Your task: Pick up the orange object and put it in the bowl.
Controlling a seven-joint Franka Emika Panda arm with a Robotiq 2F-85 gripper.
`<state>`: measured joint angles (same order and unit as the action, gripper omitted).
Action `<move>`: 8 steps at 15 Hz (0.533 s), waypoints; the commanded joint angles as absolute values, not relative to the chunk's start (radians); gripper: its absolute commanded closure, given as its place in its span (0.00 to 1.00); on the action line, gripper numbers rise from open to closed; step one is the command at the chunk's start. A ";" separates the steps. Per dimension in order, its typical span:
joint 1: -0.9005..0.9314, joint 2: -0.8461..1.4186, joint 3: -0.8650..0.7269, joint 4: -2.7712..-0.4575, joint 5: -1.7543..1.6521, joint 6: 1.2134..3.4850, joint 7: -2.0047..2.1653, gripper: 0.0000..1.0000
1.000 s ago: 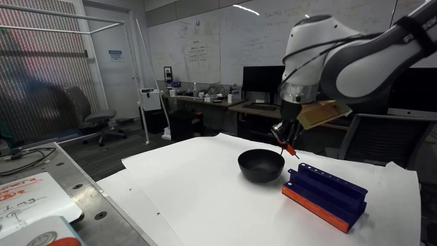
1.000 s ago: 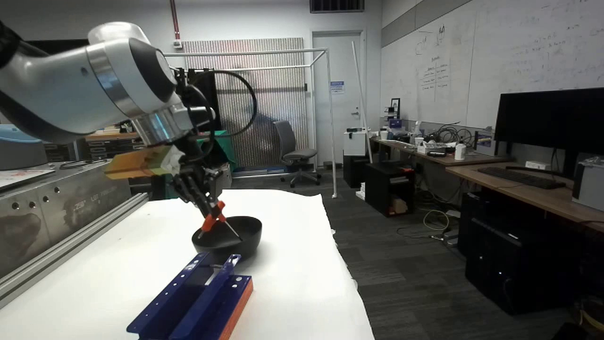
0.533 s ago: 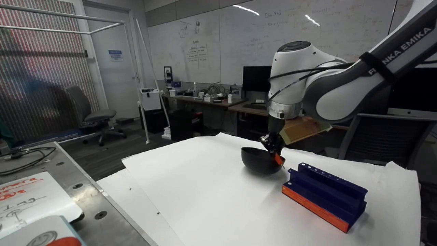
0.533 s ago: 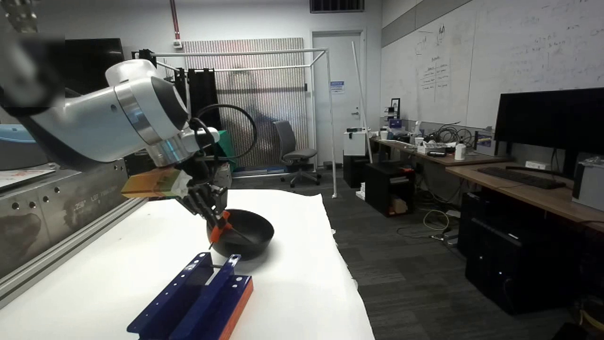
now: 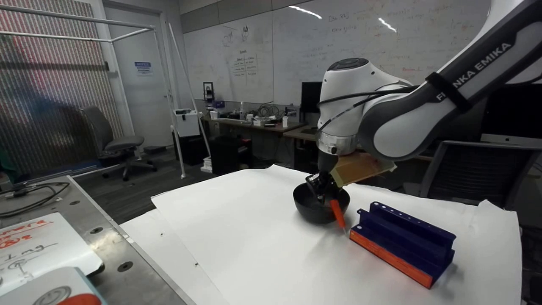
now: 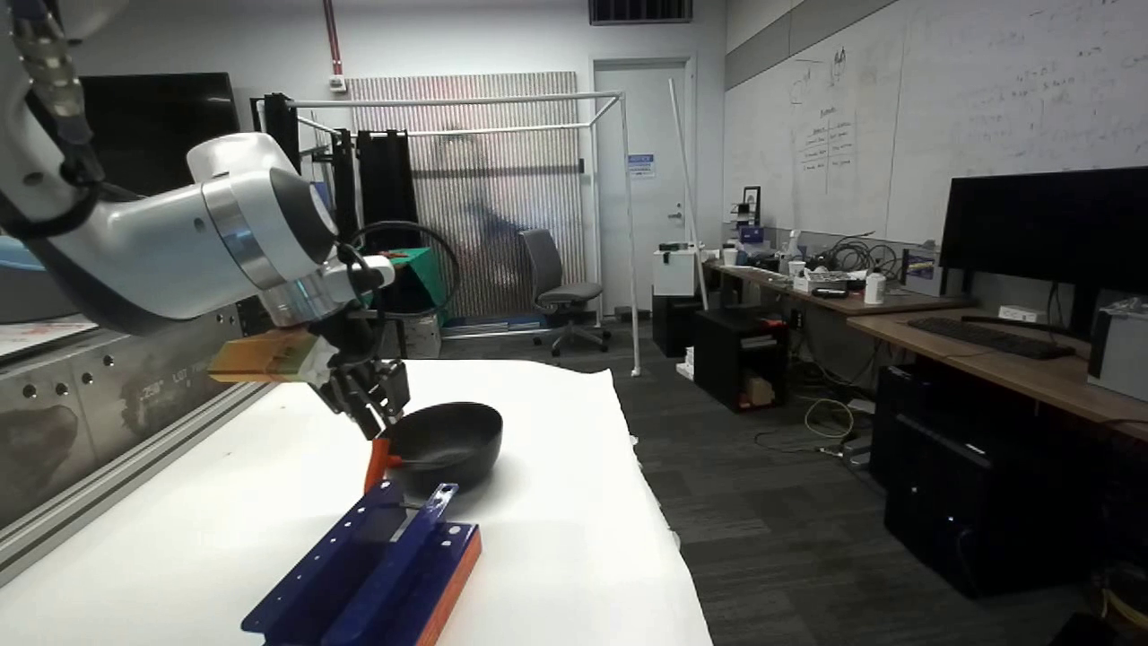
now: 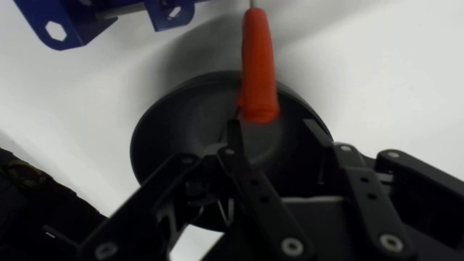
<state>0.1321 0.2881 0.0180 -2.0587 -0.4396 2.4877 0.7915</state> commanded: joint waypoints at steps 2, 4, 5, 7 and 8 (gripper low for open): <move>0.141 0.274 0.024 -2.048 -0.312 2.469 0.700 0.15; 0.139 0.238 0.033 -2.061 -0.249 2.452 0.657 0.01; 0.139 0.222 0.036 -2.064 -0.222 2.442 0.639 0.00; 0.140 0.164 0.044 -2.077 -0.165 2.413 0.610 0.00; 0.138 0.125 0.053 -2.085 -0.132 2.383 0.591 0.00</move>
